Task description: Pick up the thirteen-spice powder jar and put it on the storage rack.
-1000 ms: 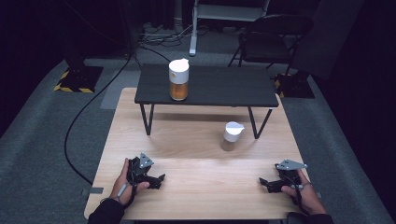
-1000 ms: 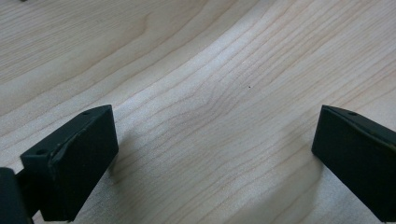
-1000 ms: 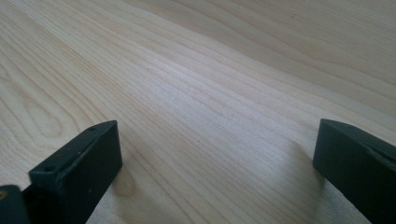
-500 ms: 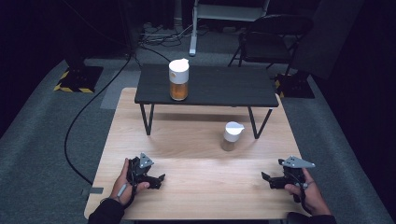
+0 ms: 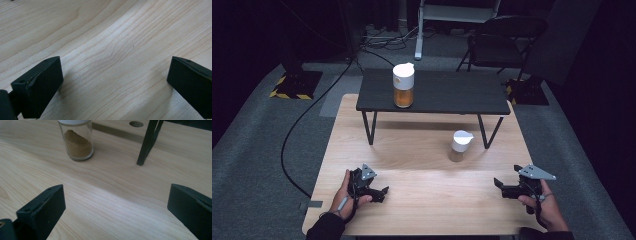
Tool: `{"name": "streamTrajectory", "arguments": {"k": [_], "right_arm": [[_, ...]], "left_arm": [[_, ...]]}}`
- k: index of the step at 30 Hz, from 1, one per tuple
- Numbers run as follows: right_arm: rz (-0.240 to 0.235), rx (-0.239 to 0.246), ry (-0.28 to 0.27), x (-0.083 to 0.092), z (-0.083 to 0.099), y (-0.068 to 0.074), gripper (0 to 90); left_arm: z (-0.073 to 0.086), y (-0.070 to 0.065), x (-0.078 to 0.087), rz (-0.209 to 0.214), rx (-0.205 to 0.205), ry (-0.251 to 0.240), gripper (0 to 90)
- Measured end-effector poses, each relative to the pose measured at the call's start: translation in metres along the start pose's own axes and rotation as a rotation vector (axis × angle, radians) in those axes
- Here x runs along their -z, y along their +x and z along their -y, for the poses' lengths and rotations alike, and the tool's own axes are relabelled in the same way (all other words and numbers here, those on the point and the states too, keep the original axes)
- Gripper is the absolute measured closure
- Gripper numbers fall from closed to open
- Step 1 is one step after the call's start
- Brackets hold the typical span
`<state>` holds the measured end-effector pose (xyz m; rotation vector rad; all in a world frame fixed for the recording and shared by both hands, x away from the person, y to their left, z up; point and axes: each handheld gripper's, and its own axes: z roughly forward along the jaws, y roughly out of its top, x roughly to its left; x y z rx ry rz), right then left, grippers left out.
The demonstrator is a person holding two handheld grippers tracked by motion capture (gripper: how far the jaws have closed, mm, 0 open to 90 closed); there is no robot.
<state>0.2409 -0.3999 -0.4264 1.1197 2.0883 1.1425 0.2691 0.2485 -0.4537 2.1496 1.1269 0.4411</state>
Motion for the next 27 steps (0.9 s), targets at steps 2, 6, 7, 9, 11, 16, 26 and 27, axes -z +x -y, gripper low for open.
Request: {"name": "streamTrajectory", "arguments": {"k": [2, 6, 7, 9, 11, 16, 26, 27], "right_arm": [[-0.007, -0.001, -0.007, 0.001, -0.001, 0.001, 1.2], [-0.004, 0.011, -0.014, 0.001, -0.003, 0.004, 1.2], [-0.001, 0.012, -0.015, 0.0, -0.004, 0.006, 1.2], [0.002, 0.019, -0.017, -0.001, -0.005, 0.009, 1.2], [0.0, 0.02, -0.019, -0.004, -0.006, 0.011, 1.2], [-0.004, 0.023, -0.035, -0.014, -0.006, 0.016, 1.2], [-0.034, 0.005, -0.055, -0.041, -0.005, 0.023, 1.2], [-0.034, 0.002, -0.058, -0.043, -0.006, 0.024, 1.2]], "left_arm": [[0.0, 0.0, 0.0, 0.0, 0.0, 0.0, 0.4], [0.0, 0.0, 0.0, 0.001, -0.001, 0.0, 0.4], [0.0, 0.0, 0.0, 0.001, -0.001, 0.0, 0.4], [0.0, 0.0, 0.0, 0.001, -0.001, 0.0, 0.4], [0.0, 0.0, 0.0, 0.001, -0.001, 0.0, 0.4], [0.0, 0.0, 0.0, 0.001, -0.002, 0.0, 0.4], [0.0, 0.001, 0.0, 0.002, -0.004, 0.0, 0.4], [0.0, 0.001, 0.0, 0.002, -0.003, 0.0, 0.4]]}}
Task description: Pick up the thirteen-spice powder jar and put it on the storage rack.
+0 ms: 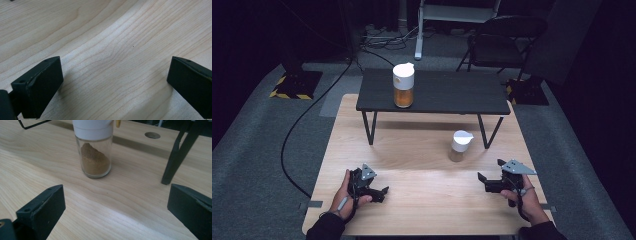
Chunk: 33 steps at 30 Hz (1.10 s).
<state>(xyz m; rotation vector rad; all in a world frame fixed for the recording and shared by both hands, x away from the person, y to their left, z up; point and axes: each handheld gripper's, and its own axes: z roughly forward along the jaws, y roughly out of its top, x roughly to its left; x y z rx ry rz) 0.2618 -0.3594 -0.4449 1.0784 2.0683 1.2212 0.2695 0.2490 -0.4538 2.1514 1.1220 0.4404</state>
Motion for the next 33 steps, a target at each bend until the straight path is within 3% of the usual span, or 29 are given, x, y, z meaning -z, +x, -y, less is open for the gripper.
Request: {"name": "streamTrajectory", "arguments": {"k": [33], "right_arm": [[-0.025, -0.002, -0.034, -0.057, -0.028, 0.019, 1.1]], "left_arm": [[0.0, 0.001, 0.0, 0.003, -0.003, 0.001, 0.4]]}}
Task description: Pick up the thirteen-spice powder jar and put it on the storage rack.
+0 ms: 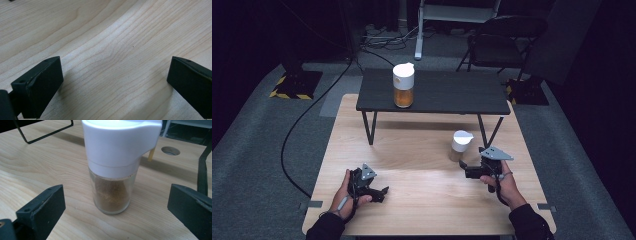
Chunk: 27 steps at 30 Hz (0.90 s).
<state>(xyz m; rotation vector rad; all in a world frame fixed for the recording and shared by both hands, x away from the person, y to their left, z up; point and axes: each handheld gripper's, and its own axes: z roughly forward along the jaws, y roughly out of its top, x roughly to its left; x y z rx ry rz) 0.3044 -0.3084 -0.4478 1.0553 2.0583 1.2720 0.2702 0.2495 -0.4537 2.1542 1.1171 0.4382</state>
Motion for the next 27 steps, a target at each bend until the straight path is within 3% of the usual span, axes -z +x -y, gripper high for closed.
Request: {"name": "streamTrajectory", "arguments": {"k": [7, 27], "right_arm": [[0.0, 0.006, 0.012, -0.009, -0.003, 0.002, 1.2], [0.001, -0.037, 0.007, -0.034, -0.009, 0.005, 1.0]], "left_arm": [[0.0, 0.0, 0.0, 0.0, 0.0, 0.0, 0.4], [0.0, 0.0, 0.0, 0.0, 0.0, 0.0, 0.4]]}}
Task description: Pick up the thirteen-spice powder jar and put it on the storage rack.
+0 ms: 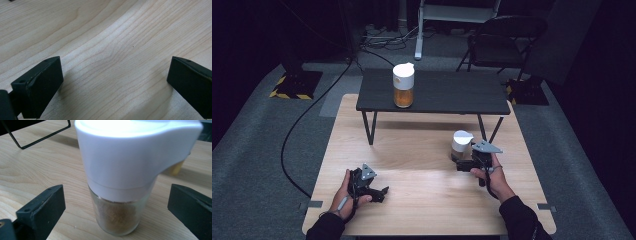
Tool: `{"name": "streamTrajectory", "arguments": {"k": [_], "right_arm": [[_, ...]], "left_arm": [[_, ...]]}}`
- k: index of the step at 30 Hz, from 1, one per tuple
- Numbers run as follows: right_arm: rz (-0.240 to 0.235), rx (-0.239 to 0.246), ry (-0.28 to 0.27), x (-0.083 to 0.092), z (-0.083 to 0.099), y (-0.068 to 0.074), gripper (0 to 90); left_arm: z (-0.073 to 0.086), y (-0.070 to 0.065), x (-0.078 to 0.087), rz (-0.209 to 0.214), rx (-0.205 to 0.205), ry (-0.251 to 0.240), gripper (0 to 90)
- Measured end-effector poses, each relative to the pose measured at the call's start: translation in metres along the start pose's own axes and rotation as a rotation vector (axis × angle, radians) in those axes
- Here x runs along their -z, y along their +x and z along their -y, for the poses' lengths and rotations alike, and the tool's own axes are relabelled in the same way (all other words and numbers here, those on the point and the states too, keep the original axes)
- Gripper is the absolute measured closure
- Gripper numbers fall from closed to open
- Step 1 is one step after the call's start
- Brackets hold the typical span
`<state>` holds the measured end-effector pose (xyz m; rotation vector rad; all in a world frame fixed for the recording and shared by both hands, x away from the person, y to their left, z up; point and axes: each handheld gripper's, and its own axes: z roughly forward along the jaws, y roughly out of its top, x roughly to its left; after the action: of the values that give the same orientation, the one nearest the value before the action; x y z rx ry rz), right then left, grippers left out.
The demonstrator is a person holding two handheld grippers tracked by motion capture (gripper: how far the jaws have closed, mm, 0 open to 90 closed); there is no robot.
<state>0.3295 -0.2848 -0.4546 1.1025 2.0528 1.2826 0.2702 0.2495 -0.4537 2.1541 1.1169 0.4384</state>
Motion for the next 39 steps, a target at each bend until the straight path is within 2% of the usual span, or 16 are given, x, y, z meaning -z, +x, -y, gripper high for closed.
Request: {"name": "streamTrajectory", "arguments": {"k": [9, 24, 28, 31, 32, 33, 39], "right_arm": [[0.0, -0.018, 0.0, -0.012, -0.001, 0.004, 1.2], [0.035, -0.046, -0.031, -0.026, 0.0, 0.016, 2.0], [0.056, -0.063, -0.042, -0.028, 0.001, 0.02, 9.7], [0.072, -0.08, -0.056, -0.029, 0.002, 0.021, 21.7], [0.072, -0.08, -0.056, -0.029, 0.002, 0.021, 21.7], [0.08, -0.092, -0.062, -0.028, 0.003, 0.02, 27.3], [0.088, -0.077, -0.059, -0.029, 0.001, 0.021, 29.0]], "left_arm": [[0.0, 0.0, 0.0, 0.0, 0.0, 0.0, 0.4], [0.0, 0.0, 0.0, 0.0, 0.0, 0.0, 0.4], [0.0, 0.0, 0.0, 0.0, 0.0, 0.0, 0.4], [0.0, 0.0, 0.0, 0.0, 0.0, 0.0, 0.4], [0.0, 0.0, 0.0, 0.0, 0.0, 0.0, 0.4], [0.0, 0.0, 0.0, 0.0, 0.0, 0.0, 0.4], [0.0, 0.0, 0.0, 0.0, 0.0, 0.0, 0.4]]}}
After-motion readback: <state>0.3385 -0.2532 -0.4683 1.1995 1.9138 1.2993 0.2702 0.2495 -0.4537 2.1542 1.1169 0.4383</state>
